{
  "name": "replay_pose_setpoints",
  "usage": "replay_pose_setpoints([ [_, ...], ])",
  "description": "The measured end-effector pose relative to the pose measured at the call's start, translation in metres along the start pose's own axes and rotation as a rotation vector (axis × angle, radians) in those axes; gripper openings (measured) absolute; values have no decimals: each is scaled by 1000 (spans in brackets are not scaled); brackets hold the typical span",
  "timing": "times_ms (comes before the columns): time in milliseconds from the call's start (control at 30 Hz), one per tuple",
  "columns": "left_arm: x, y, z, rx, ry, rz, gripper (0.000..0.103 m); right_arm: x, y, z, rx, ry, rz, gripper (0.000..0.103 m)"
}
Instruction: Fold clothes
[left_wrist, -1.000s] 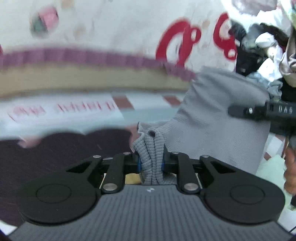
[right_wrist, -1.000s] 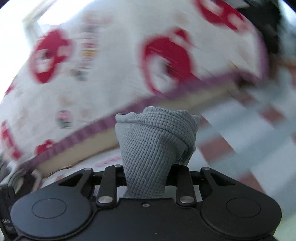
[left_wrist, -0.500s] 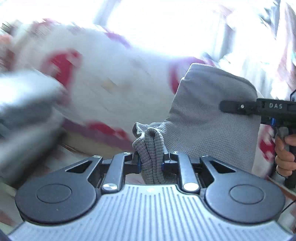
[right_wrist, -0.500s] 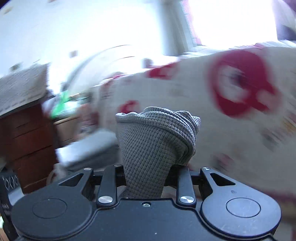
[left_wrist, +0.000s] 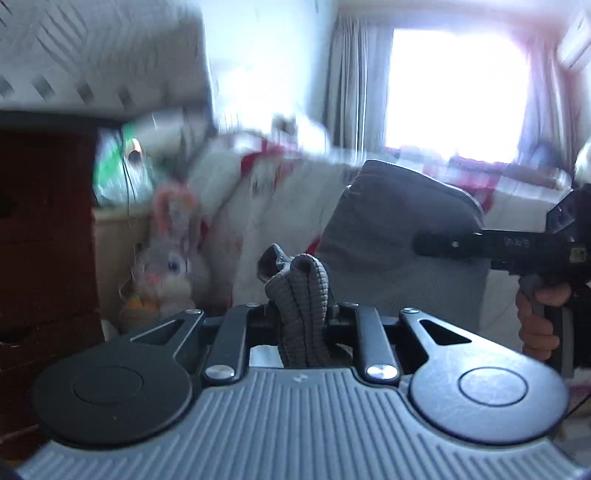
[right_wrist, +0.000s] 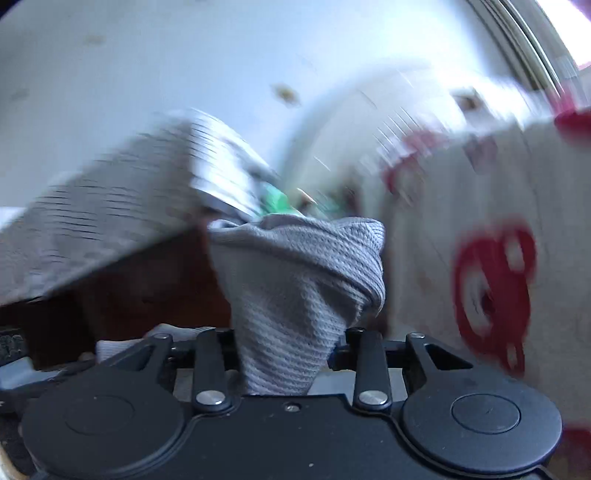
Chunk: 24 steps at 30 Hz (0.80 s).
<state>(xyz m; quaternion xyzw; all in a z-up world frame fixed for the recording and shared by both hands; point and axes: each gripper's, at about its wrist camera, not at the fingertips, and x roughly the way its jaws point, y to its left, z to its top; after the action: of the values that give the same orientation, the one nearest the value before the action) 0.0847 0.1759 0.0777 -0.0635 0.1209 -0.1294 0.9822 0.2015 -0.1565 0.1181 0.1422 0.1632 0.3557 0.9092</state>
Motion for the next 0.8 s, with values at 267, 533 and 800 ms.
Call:
replay_pose_setpoints([
  [267,117,26,-42,-19,168,104,17,59,-83,-77,330,-2,-145,55],
  [533,92,27,-39,-56,92,172,17,62,-53,-52,176,-110,-51,36],
  [800,102,33,-48,-119,146,150,24,53,-67,-62,241,-84,-254,60],
])
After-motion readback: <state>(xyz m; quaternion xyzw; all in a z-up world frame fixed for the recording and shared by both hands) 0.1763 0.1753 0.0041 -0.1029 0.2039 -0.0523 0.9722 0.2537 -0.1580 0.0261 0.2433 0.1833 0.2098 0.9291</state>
